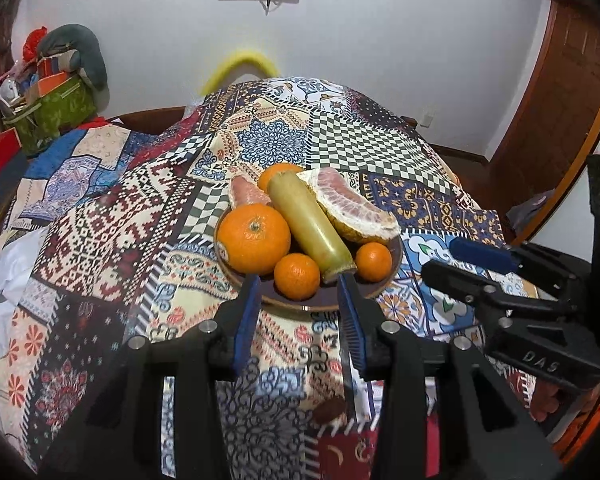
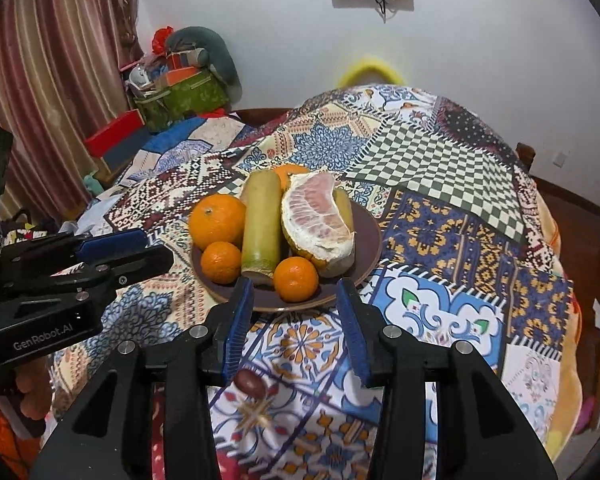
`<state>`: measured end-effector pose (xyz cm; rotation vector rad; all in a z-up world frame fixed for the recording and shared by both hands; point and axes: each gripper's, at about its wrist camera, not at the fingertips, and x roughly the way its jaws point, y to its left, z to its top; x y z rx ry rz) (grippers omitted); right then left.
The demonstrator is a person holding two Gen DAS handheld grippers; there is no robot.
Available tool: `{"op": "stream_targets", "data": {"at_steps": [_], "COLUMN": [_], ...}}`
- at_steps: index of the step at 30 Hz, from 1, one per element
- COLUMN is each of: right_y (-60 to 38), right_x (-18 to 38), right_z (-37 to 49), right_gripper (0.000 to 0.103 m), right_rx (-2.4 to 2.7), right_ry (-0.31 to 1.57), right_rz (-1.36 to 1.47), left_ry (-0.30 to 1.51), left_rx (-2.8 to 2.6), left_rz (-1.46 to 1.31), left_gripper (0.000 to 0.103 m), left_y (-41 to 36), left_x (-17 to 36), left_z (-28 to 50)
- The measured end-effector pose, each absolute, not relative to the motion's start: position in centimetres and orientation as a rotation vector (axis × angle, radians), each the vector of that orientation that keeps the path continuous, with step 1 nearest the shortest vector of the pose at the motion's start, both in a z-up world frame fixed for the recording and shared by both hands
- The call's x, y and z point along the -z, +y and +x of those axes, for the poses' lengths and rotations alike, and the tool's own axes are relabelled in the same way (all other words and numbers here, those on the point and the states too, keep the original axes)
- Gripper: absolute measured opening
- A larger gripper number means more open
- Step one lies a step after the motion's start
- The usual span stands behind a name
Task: Organize fruits
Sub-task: 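Withdraw both tools toward the dark red fruits on the quilt, then grasp a dark red fruit with the left tool while the right tool grasps another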
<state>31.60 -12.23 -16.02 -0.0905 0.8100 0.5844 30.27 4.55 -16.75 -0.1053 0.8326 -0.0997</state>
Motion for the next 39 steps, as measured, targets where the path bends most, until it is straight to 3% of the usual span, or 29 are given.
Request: {"op": "stream_targets", "data": {"at_steps": [30,39], "right_y": [-13.9,-12.6], "right_x": [20.1,21.0], "right_z": [25.8,26.6], "right_gripper": [0.045,0.045], "right_rx": [-0.568,-0.595], "right_ry": [0.924,0.936], "right_rz": [-0.129,-0.142], "left_ry": [1.042,1.017], "left_rx": [0.152,0.135], "left_rz": [-0.122,-0.091], "left_gripper": [0.039,0.024], "left_y": [1.5,1.7], "left_x": [23.9,24.3], "left_z": [26.0,26.1]}}
